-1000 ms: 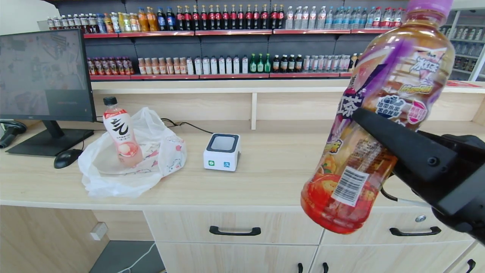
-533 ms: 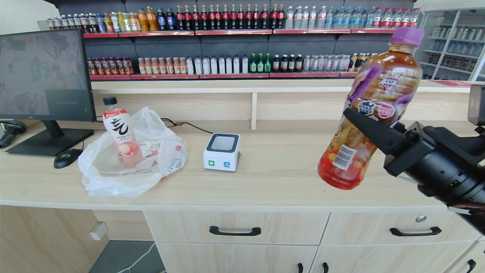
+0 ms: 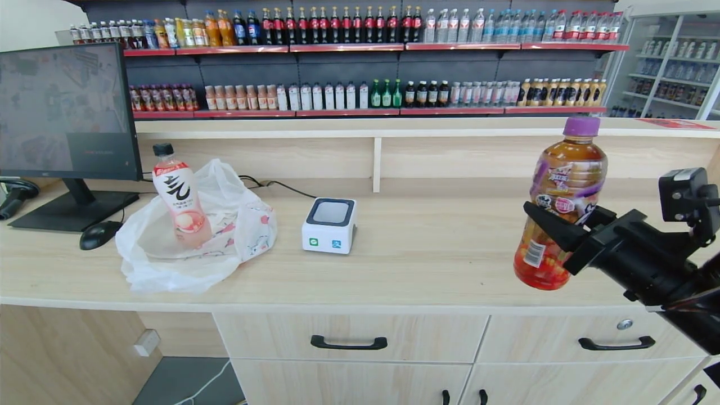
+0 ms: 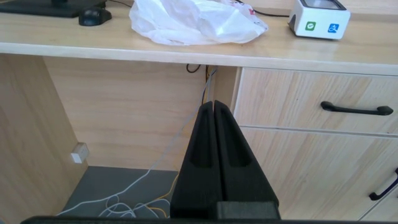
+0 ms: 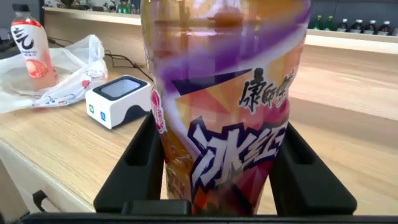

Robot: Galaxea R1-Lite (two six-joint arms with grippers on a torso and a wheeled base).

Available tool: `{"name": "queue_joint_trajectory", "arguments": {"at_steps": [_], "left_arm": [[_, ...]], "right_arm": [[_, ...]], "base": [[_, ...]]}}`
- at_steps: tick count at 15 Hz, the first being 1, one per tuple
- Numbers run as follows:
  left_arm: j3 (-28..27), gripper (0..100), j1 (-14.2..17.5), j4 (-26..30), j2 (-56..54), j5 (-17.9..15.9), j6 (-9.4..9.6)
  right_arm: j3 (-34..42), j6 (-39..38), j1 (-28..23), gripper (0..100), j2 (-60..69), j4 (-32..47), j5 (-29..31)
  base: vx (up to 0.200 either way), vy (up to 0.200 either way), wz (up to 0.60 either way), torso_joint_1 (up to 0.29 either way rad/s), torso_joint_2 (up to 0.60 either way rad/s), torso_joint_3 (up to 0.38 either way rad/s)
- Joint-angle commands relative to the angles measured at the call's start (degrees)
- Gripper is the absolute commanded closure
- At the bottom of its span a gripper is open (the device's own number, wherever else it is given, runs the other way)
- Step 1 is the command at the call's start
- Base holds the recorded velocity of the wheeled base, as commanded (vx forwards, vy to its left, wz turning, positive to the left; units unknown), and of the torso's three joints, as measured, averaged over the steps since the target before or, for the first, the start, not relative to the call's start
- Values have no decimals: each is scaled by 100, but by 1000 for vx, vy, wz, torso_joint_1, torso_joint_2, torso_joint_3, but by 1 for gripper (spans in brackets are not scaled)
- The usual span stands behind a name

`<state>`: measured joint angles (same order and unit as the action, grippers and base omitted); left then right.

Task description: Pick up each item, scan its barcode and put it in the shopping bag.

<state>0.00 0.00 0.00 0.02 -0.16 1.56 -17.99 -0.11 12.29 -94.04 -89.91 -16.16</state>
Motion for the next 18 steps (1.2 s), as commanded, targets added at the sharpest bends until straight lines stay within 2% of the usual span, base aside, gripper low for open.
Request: {"name": "queue_joint_trajectory", "arguments": {"at_steps": [1, 8, 18], "left_arm": [[0, 100, -9, 0, -2, -2, 2], [0, 100, 0, 9, -2, -2, 2], [0, 100, 0, 0, -2, 7, -59]], "right_arm": [[68, 20, -42, 100, -97, -9, -1], [42, 37, -60, 100, -106, -9, 702], [33, -7, -280, 100, -62, -9, 738]], "base": [[0, 0, 0, 0, 0, 0], [0, 0, 0, 0, 0, 0], [0, 200, 0, 3, 1, 3]]}}
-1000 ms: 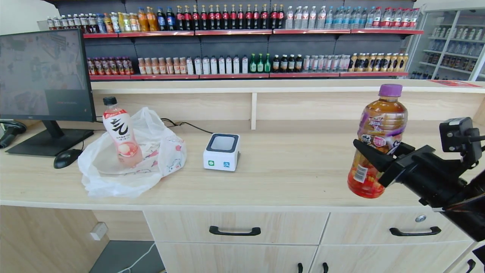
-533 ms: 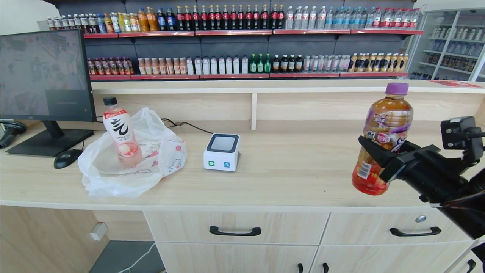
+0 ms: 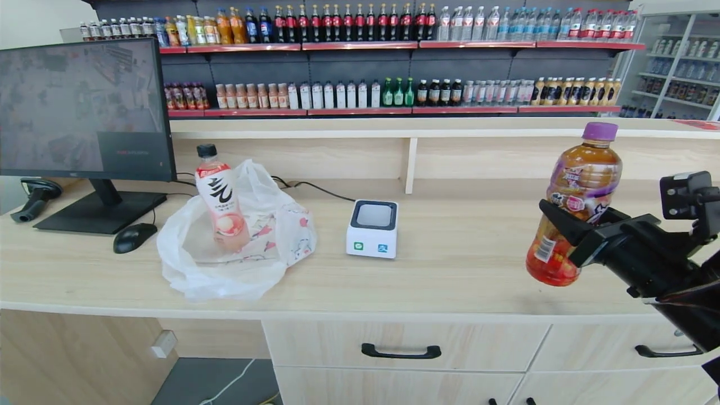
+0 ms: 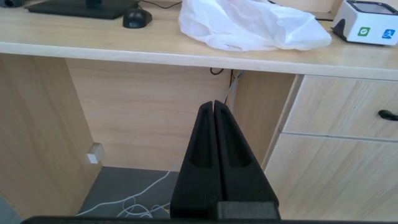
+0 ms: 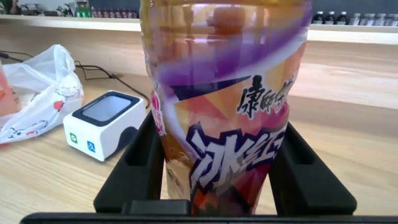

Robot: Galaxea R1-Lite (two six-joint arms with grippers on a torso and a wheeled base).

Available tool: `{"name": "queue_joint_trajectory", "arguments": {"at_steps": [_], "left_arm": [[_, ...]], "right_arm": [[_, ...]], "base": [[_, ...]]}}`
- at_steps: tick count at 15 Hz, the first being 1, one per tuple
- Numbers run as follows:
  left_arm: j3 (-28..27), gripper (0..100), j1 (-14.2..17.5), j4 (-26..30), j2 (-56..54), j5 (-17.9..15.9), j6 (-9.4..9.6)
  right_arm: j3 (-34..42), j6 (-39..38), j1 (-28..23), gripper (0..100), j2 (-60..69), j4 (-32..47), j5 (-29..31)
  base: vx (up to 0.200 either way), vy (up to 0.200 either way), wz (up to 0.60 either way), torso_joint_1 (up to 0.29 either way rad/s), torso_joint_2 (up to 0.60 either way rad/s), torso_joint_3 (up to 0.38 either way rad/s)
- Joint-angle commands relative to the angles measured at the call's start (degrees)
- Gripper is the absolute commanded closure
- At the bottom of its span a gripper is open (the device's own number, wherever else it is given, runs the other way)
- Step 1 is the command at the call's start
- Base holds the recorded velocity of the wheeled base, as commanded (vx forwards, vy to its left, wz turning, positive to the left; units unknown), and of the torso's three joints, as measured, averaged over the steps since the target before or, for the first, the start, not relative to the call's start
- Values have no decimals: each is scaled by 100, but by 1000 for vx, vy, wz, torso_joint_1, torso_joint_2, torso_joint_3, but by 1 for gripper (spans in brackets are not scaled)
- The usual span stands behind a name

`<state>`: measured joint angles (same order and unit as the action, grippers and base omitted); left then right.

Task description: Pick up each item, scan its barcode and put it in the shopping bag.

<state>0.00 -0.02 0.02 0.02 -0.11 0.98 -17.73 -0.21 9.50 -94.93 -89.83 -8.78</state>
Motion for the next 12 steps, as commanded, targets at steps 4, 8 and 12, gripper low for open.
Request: {"name": "queue_joint_trajectory", "arguments": {"at_steps": [4, 8, 12], "left_arm": [[0, 100, 2, -2, -2, 2, -1], [0, 100, 2, -2, -2, 2, -1], [0, 100, 2, -2, -2, 2, -1]], "right_arm": [[-20, -6, -9, 100, 53, -17, -1], [32, -14, -9, 100, 97, -17, -1], [85, -41, -9, 100, 141, -17, -1]], "base": [[0, 200, 0, 4, 7, 4], [0, 200, 0, 0, 4, 0], [0, 200, 0, 4, 2, 1]]}}
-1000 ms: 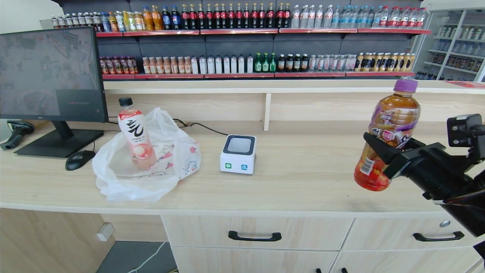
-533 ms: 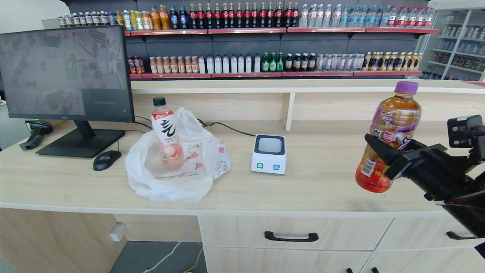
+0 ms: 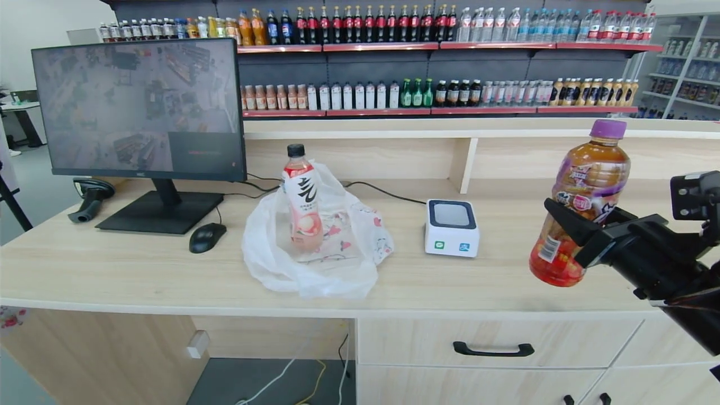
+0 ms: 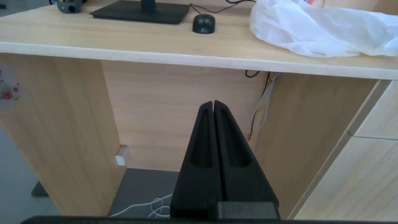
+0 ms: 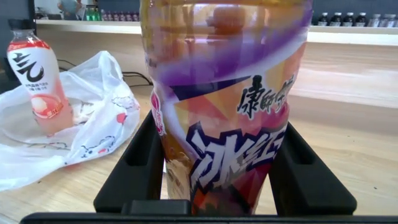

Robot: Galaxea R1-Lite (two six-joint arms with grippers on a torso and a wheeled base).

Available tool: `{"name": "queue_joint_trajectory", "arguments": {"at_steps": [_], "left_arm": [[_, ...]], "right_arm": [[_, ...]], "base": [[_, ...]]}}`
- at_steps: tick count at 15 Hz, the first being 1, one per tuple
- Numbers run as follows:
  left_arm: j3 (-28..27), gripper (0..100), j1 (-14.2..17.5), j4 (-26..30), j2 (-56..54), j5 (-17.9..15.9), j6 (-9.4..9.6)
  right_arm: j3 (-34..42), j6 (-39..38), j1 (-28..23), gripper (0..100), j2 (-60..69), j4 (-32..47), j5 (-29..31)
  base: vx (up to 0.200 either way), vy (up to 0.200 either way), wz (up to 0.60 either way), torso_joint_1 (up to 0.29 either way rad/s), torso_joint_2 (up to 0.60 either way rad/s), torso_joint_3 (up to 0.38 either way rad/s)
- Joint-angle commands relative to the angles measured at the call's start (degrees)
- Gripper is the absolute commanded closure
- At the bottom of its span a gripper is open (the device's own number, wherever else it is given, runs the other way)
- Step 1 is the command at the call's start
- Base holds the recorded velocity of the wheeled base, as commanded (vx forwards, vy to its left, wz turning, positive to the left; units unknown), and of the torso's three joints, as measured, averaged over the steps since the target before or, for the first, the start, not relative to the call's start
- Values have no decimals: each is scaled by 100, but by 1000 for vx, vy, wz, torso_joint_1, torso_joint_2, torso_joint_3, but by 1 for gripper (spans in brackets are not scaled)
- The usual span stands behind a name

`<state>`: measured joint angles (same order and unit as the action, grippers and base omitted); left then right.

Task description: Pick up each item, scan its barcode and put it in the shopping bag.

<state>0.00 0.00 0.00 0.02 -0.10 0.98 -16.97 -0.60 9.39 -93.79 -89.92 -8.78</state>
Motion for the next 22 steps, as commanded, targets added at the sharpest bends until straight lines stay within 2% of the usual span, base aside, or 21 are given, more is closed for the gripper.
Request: {"name": "queue_joint_trajectory", "arguments": {"at_steps": [1, 7, 14, 17, 19, 22], "left_arm": [[0, 100, 0, 0, -2, 1, -1], [0, 100, 0, 9, -2, 1, 26], [0, 100, 0, 0, -2, 1, 17], [0, 100, 0, 0, -2, -8, 17], [0, 100, 0, 9, -2, 1, 17], [0, 100, 0, 0, -2, 1, 17]], "right_arm": [[18, -2, 2, 100, 45, -8, -1], [18, -11, 19, 100, 54, -8, -1], [1, -11, 142, 100, 151, -8, -98], [-632, 130, 248, 100, 89, -8, -300], [-1388, 693, 248, 100, -148, -8, -766], [-1977, 1325, 353, 100, -324, -8, -924]], "base": [[0, 200, 0, -2, -12, 2], [0, 0, 0, 0, 0, 0], [171, 0, 0, 1, 0, 3], [0, 0, 0, 0, 0, 0], [0, 0, 0, 0, 0, 0], [0, 0, 0, 0, 0, 0]]}}
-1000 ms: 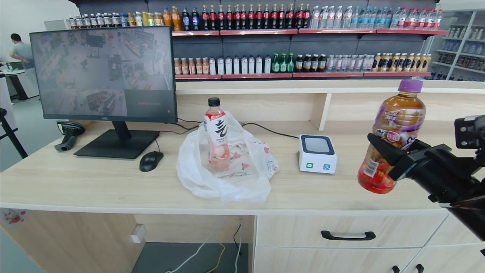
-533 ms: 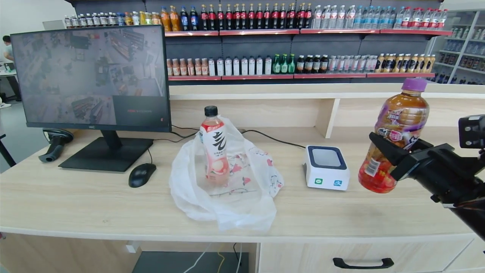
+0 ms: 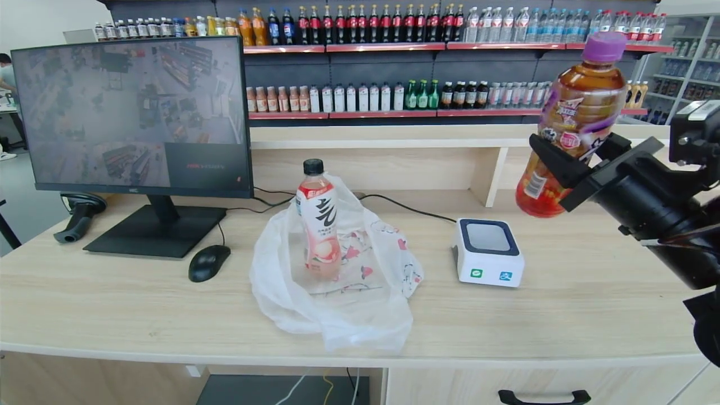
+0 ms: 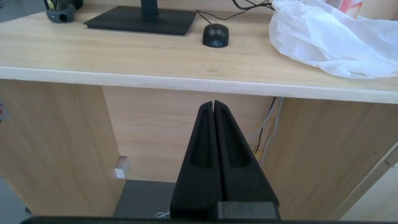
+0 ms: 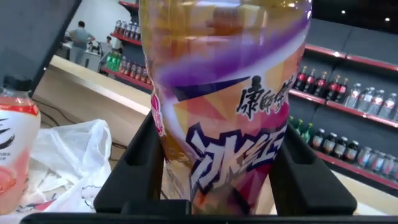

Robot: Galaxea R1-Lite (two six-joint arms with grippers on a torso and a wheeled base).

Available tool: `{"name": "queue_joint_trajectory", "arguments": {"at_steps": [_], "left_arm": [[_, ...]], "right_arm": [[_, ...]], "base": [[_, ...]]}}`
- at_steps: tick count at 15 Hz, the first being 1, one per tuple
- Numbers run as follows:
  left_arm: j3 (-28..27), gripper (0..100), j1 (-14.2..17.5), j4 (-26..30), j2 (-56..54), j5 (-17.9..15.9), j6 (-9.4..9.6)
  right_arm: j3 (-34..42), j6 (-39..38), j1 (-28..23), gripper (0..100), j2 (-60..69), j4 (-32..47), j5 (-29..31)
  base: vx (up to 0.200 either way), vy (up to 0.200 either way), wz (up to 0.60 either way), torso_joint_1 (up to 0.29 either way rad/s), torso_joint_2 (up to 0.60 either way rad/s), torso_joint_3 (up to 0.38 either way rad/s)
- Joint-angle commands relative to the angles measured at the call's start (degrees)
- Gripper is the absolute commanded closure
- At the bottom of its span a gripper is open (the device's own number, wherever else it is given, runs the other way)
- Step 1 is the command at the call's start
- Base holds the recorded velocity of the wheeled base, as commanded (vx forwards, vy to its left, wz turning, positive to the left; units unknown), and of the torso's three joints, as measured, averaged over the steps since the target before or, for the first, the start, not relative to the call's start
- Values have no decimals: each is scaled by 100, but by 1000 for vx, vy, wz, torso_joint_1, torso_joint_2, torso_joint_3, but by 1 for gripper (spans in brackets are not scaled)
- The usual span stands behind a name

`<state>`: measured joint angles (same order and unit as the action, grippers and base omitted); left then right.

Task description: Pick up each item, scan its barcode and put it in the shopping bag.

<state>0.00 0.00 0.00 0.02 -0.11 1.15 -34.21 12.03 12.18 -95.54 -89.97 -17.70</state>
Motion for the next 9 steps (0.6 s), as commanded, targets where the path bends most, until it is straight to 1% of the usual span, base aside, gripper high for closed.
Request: {"name": "queue_joint_trajectory", "arguments": {"at_steps": [1, 3, 5, 6, 7, 8, 9], "left_arm": [[0, 100, 0, 9, -2, -7, 0], [0, 100, 0, 0, -2, 2, 0], [0, 100, 0, 0, -2, -7, 0], [0, 100, 0, 0, -2, 2, 8], [0, 100, 0, 0, -2, 2, 0], [0, 100, 0, 0, -2, 2, 0], [0, 100, 0, 0, -2, -7, 0]], "right_arm": [[-359, 177, 382, 100, -123, -3, -32], [-262, 194, 593, 100, 44, -3, -40], [-209, 203, 848, 100, 106, -3, -190], [-192, 265, 1138, 100, 106, -3, -366], [-130, 449, 1155, 100, 62, -3, -744], [81, 590, 1085, 100, 62, -3, -1297], [388, 792, 1076, 100, 44, -3, -1693]], "base": [[0, 0, 0, 0, 0, 0], [0, 0, 0, 0, 0, 0], [0, 0, 0, 0, 0, 0], [0, 0, 0, 0, 0, 0], [0, 0, 0, 0, 0, 0], [0, 0, 0, 0, 0, 0], [0, 0, 0, 0, 0, 0]]}}
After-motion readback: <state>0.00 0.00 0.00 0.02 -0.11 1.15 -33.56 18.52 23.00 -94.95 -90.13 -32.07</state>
